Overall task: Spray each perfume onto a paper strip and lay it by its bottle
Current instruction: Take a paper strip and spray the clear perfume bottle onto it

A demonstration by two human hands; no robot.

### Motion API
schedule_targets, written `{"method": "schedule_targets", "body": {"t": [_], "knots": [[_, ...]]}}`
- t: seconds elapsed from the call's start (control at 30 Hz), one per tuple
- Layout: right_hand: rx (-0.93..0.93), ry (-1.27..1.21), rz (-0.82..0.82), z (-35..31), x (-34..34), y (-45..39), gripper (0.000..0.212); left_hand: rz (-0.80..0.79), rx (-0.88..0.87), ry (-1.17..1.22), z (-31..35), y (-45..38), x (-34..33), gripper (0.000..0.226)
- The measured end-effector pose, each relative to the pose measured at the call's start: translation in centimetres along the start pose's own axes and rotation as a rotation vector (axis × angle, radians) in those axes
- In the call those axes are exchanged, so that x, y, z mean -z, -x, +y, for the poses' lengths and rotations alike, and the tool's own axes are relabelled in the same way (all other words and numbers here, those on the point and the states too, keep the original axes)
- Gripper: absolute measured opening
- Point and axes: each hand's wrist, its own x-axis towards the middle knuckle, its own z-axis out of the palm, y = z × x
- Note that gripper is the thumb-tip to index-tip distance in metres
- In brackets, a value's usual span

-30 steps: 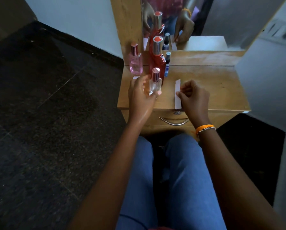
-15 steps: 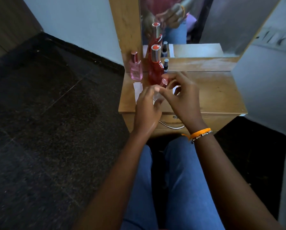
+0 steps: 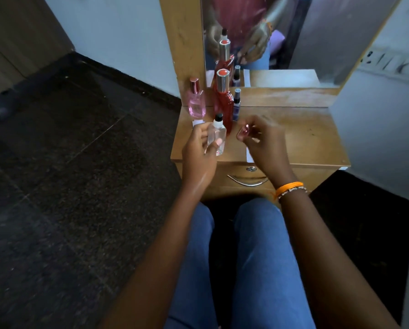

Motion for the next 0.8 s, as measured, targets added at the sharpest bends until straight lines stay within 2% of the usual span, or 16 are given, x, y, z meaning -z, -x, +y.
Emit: {"method": "schedule_targets", "body": {"t": [0.23,0.33,0.43,0.53,0.63,0.7,0.8], "knots": [[-0.042,0.101,-0.082,1.2,-3.8,0.6,0.043,0.056,-0.013,-0.023,0.0,-1.6,1.3,0.033],[-0.055,0.13,-0.071,0.8,-2.7,0.7,0.063,0.048,-0.034,-0.03,0.0,-1.7,1.3,0.033],[0.028,-0.001,0.016,-0.5,-0.6,1.4,0.055,-0.032,-0.069,0.005,0.4,-2.0,1.1,0.035],[0.062,-0.188,-0.078,-1.5,1.0,2.3,0.047,-0.181,-0.127,0.001,1.7,-1.8,0.0,0.038],[0.024,-0.174,-0.008,-1.1,2.0,2.3,0.04,-0.293,-0.126,0.022,3.1,-1.9,-1.3,0.04],[-0.017,-0.105,0.054,-0.1,2.7,2.2,0.037,-0.38,-0.082,-0.058,3.8,-2.4,-2.0,0.038],[-0.069,-0.03,0.094,1.6,3.6,2.4,0.037,-0.393,-0.13,-0.436,3.4,-3.3,-3.4,0.037]]}}
